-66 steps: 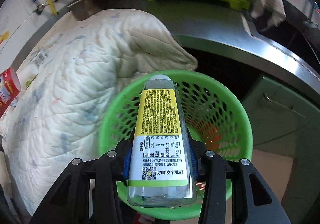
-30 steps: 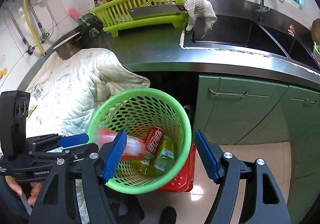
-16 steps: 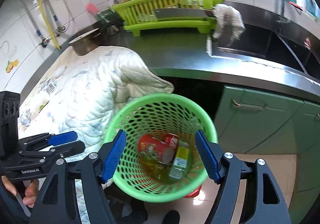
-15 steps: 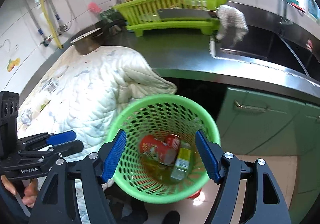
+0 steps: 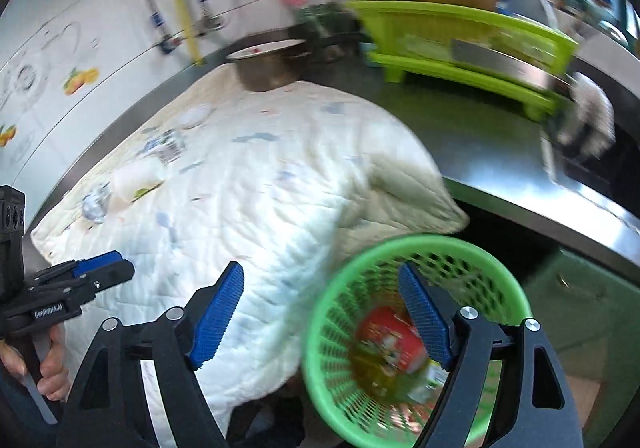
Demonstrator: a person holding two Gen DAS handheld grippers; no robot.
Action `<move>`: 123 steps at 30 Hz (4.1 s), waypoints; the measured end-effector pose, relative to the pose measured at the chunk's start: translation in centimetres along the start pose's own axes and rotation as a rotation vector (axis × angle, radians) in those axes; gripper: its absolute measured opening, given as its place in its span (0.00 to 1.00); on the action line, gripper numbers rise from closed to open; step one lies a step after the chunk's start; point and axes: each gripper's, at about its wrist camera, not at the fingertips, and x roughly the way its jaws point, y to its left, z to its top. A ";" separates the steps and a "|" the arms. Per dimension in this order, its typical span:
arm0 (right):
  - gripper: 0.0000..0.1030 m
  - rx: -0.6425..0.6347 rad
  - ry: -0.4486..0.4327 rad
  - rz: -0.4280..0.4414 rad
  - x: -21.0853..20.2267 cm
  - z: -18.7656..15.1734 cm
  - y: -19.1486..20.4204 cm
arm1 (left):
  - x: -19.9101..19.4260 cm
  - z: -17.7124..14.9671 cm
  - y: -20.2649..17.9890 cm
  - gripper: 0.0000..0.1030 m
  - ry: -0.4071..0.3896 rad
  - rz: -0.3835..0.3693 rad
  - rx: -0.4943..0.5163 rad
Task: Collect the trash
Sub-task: 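Lower the red plastic cup into the green basket and open the left gripper, then grasp the white paper cup with the right gripper while the left grasps the crumpled foil, then carry the paper cup and foil over the green basket and release both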
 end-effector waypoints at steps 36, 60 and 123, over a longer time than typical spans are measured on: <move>0.87 -0.449 0.018 0.025 20.5 9.4 32.6 | -7.8 0.4 25.0 0.68 -0.186 0.393 -0.481; 0.19 -0.349 0.087 0.073 22.1 9.4 26.1 | -0.4 7.3 26.7 0.86 -0.095 0.450 -0.349; 0.51 0.234 0.120 -0.364 -1.5 -7.4 -12.3 | 3.9 0.8 -13.4 0.54 0.037 -0.160 0.270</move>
